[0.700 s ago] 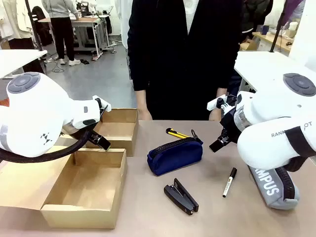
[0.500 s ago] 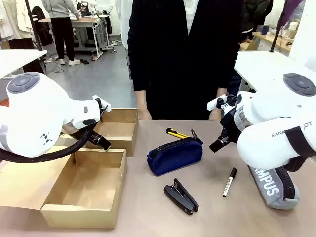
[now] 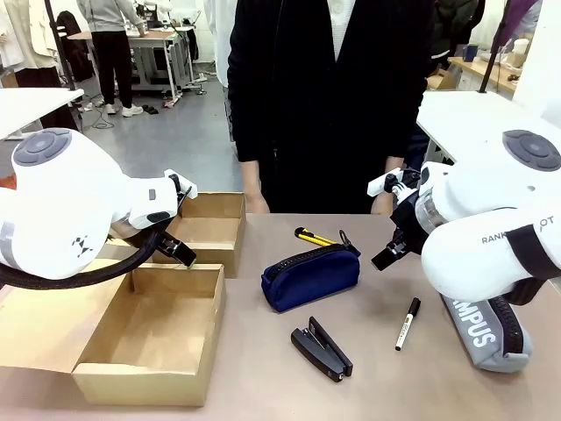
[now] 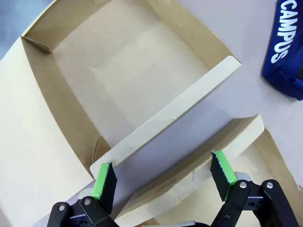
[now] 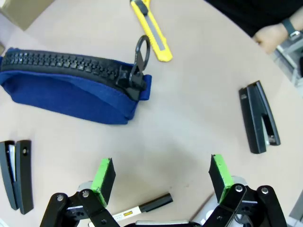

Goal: Place items inside the box.
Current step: Pick up a Pencil pouch or Stapler and place it inside the Mailer Box closest to the robot.

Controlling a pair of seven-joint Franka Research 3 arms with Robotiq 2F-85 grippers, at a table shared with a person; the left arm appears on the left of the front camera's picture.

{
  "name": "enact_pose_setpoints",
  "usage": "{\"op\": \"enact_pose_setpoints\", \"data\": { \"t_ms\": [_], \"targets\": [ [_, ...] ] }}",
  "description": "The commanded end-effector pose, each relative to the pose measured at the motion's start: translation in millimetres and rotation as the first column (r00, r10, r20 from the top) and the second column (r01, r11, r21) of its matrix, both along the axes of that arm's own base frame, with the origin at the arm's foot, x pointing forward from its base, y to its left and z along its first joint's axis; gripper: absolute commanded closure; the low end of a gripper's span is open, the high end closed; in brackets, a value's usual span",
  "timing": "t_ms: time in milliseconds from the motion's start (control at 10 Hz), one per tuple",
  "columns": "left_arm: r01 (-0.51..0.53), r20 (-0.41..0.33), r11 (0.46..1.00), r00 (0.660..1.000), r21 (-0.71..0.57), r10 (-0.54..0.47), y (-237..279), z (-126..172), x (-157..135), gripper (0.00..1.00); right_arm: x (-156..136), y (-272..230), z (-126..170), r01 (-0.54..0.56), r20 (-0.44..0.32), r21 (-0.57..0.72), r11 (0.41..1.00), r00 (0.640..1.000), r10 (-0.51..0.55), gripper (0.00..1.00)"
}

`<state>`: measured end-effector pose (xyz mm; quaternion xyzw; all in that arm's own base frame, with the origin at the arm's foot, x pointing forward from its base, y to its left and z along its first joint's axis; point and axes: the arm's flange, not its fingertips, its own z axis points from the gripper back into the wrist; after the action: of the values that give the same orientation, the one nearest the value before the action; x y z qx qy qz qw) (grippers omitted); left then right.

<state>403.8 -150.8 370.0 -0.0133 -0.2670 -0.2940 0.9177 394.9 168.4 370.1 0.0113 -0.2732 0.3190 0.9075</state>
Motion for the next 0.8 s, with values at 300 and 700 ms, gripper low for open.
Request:
{"op": "enact_pose_setpoints", "data": {
  "t_ms": [300, 700],
  "targets": [
    [0.0, 0.0, 1.0, 1.0, 0.0, 0.0, 0.0, 0.0, 0.0, 0.0, 0.0, -0.1, 0.1, 0.0, 0.0, 0.001, 1.0, 1.0, 0.0, 0.0],
    [0.0, 0.0, 1.0, 1.0, 0.0, 0.0, 0.0, 0.0, 0.0, 0.0, 0.0, -0.1, 0.1, 0.0, 0.0, 0.001, 1.0, 1.0, 0.0, 0.0]
  ]
}}
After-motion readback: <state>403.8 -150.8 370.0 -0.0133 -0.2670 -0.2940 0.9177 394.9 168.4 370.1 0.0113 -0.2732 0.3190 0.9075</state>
